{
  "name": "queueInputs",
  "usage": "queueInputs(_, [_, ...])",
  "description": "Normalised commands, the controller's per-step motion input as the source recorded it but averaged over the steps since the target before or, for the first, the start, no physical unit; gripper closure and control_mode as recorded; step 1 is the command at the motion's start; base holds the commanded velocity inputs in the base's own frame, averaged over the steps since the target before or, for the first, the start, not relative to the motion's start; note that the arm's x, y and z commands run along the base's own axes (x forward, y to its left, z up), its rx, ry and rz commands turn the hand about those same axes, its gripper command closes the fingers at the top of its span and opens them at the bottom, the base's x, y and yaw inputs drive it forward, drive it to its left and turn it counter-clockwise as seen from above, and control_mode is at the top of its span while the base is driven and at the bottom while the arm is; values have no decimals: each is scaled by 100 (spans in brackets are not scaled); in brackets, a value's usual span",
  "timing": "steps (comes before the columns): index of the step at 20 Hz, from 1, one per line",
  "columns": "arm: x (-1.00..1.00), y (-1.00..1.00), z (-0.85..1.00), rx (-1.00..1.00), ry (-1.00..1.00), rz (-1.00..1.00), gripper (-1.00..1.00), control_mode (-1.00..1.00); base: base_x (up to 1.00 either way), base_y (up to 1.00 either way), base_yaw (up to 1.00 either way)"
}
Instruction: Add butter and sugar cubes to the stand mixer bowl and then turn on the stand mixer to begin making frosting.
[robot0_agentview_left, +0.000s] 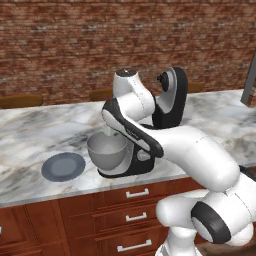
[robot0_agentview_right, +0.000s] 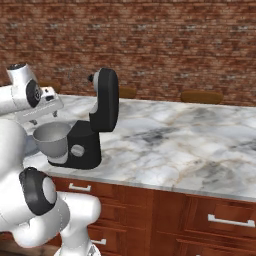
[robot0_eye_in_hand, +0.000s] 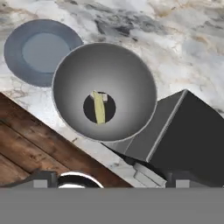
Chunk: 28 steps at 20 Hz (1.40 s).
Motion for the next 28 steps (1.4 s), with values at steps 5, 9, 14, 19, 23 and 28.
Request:
queueInputs(5, [-84,-100,100,20,-20,0,-100,-100,0,0,0])
queueInputs(9, [-17,-100,89,27,-7,0,-100,-100,0,0,0])
queueInputs(14, [11,-100,60,37,0,-2,-100,-100,0,0,0])
queueInputs(19, [37,-100,43,34,0,-2,-100,-100,0,0,0])
queueInputs(23, [59,-82,14,30,0,-2,-100,-100,0,0,0])
queueInputs(28, [69,-26,-12,26,0,0,-100,-100,0,0,0])
